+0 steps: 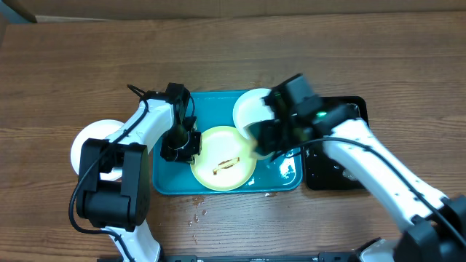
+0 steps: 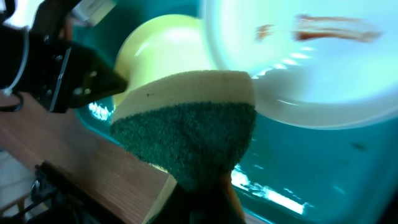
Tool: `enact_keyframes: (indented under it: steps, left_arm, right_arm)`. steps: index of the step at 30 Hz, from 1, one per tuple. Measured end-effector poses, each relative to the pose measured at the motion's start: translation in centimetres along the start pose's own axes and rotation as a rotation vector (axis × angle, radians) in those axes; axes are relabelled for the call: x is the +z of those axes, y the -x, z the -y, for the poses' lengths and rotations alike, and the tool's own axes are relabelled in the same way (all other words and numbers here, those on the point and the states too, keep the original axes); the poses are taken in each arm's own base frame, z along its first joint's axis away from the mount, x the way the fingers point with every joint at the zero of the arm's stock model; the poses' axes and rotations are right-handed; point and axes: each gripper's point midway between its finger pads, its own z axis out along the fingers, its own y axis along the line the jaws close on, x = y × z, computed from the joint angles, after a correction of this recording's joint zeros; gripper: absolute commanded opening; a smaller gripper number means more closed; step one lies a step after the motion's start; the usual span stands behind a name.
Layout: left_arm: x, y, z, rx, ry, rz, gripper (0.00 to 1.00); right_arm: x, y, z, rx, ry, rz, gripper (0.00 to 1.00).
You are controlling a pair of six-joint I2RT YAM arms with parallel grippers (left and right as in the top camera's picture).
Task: Clean dirty plates on tray and stack at the side
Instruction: 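Bring the sponge in the right gripper down onto the yellow plate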
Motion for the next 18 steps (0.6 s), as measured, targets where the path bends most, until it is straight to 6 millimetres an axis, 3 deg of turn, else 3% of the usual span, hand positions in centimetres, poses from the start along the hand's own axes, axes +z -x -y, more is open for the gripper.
enact_keyframes:
  steps: [5,10,14,18]
  left_arm:
    - [0.0,0.0,0.0,0.000,0.000,0.000,0.04]
    - [0.0,0.0,0.0,-0.001,0.000,-0.001,0.04]
    - [0.0,0.0,0.0,-0.001,0.000,-0.001,0.04]
    - [0.0,-0.1,0.0,-0.002,0.000,-0.002,0.04]
  right_arm:
    - [4.3,-1.3,-3.1,-0.031,0.032,-0.066,0.04]
    - [8.2,-2.7,-4.9,-0.058,0.049,-0.121,0.04]
    - [10.6,-3.2,-5.8,-0.084,0.058,-0.136,0.04]
    - [11.8,-2.9,-6.8,-0.112,0.083,-0.114,0.04]
